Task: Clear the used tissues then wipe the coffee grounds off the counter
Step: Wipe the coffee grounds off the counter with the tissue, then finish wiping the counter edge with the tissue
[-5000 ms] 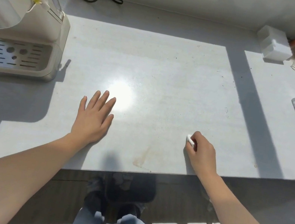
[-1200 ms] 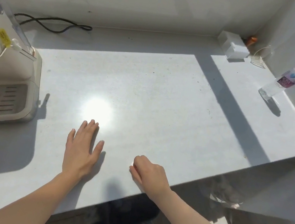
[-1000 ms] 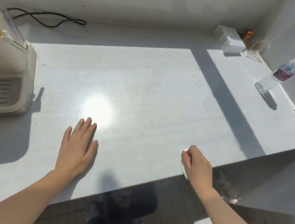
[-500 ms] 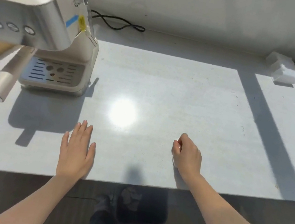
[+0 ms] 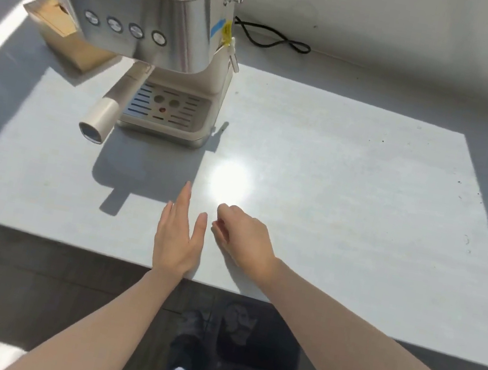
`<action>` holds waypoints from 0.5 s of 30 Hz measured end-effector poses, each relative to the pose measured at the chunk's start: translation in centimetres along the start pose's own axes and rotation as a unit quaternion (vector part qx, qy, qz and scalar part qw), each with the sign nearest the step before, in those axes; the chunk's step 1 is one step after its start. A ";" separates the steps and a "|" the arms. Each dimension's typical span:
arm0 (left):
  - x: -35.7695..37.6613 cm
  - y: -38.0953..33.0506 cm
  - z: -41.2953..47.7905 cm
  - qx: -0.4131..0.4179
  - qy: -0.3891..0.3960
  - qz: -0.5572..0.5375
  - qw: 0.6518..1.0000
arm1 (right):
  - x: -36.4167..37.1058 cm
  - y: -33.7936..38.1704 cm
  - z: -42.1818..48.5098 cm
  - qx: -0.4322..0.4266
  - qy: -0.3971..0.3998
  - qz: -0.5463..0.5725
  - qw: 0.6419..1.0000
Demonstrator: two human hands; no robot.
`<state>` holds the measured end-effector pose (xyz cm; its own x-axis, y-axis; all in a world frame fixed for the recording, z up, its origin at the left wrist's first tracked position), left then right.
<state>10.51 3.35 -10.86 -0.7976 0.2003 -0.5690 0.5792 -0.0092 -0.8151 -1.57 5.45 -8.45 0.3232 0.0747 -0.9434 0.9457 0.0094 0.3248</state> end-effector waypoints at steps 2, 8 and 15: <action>-0.1 -0.5 -0.1 0.004 -0.004 0.000 1.000 | 0.8 0.6 -2.4 -0.014 0.016 0.005 1.000; 1.1 -2.1 -3.4 0.105 0.071 0.025 0.992 | 1.3 -0.4 -7.1 0.027 0.011 0.093 0.995; 1.2 -2.3 -9.3 0.123 0.093 0.033 0.988 | 1.9 -1.9 -9.8 0.073 0.031 0.147 0.986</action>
<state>9.84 12.73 -8.67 -0.7020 0.3675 -0.6100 0.5516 -0.2611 -0.7922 -3.10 15.38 -10.17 0.5859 0.1144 -0.8023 0.8076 -0.1650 0.5662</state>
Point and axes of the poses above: each hand's wrist, its own z-axis towards the middle knuckle, its own x-axis out of the palm, y = z × x, the point moved 10 cm from there along z, towards the middle knuckle, and after that the axes turned 8 degrees about -z, right-handed, at the moved point
